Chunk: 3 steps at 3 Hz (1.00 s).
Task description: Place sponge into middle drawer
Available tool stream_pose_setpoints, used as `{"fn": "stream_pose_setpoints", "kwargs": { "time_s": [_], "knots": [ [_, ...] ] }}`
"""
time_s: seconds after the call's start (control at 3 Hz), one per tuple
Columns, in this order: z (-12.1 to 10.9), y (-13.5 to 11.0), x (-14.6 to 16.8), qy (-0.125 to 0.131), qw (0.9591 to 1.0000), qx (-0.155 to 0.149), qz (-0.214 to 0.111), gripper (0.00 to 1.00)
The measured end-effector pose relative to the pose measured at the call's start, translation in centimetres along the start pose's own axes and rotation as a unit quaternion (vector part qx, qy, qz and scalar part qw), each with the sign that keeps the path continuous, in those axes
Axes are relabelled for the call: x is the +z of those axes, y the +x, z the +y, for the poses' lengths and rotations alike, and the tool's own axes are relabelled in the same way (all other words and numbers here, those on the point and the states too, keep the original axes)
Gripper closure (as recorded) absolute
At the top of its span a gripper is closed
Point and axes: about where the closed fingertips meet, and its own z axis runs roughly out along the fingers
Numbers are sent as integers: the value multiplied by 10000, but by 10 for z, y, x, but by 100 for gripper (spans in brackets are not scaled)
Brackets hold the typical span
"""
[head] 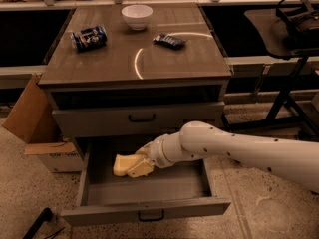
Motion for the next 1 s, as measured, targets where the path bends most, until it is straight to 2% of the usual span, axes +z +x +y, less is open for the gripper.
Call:
{"fn": "stream_pose_setpoints", "kwargs": {
  "time_s": [0.33, 1.0],
  "knots": [
    [0, 0, 0, 0, 10000, 0, 0, 100],
    [-16, 33, 30, 92, 9999, -102, 29, 100]
  ]
}}
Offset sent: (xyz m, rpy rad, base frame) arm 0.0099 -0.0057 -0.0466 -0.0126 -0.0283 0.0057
